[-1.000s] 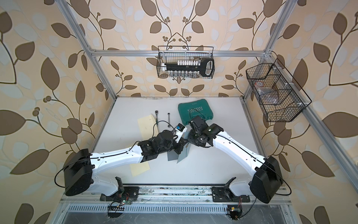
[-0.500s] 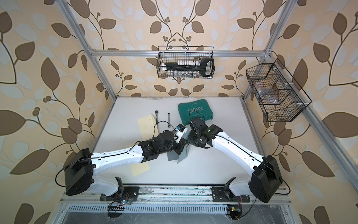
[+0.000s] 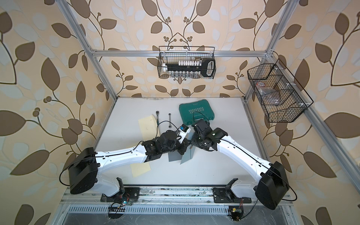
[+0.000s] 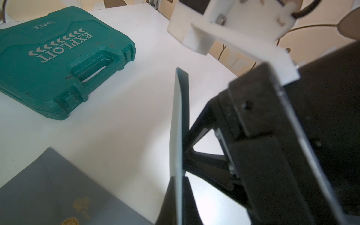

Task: Open the envelope
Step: Open the envelope flap on the envelope.

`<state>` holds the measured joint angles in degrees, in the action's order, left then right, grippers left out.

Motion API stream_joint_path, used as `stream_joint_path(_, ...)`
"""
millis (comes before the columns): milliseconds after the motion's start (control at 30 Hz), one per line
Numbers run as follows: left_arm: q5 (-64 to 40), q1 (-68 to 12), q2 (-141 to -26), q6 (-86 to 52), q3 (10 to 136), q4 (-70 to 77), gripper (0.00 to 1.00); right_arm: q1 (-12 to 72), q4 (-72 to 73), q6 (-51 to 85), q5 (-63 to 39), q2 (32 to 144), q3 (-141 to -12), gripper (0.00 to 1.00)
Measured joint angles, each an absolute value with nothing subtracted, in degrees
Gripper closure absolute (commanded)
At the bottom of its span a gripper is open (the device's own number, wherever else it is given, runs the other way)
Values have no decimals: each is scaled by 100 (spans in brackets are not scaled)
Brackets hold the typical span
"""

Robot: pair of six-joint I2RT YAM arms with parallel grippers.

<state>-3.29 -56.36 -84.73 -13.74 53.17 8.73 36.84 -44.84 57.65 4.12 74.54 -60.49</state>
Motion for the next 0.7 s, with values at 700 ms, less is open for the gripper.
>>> stream_joint_path(700,-401,-5704,-8558,-1437,5457,790,100,3667,-4488,5765,523,7172,-5848,87)
